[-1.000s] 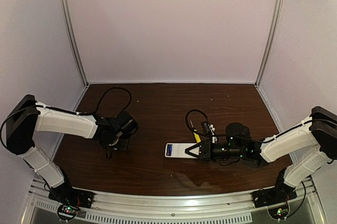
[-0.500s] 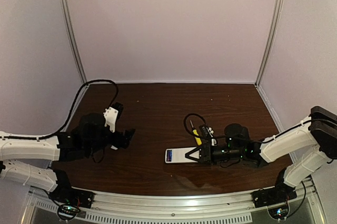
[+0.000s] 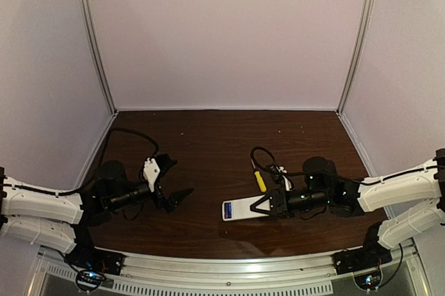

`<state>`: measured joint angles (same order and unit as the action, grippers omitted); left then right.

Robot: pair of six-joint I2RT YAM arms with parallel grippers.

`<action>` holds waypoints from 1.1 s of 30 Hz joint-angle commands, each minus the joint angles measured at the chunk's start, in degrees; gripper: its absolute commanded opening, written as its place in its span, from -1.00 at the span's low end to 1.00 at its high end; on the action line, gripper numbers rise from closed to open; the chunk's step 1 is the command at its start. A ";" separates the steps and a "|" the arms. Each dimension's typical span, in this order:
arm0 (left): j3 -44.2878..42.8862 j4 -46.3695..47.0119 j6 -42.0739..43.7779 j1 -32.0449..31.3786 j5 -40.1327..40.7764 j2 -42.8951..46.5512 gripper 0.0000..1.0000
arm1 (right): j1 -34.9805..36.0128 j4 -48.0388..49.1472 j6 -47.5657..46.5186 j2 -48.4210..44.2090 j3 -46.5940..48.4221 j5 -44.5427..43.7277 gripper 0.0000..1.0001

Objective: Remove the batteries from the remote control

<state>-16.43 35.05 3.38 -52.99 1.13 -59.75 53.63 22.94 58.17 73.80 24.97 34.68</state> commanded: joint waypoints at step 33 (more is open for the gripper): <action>-0.67 28.85 11.77 -6.81 -24.76 -26.91 0.87 | 4.73 -4.96 6.02 -3.21 4.91 -4.21 -1.00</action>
<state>-15.92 58.65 13.93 -59.48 -22.06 -84.86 57.49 16.10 64.73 70.06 27.62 32.18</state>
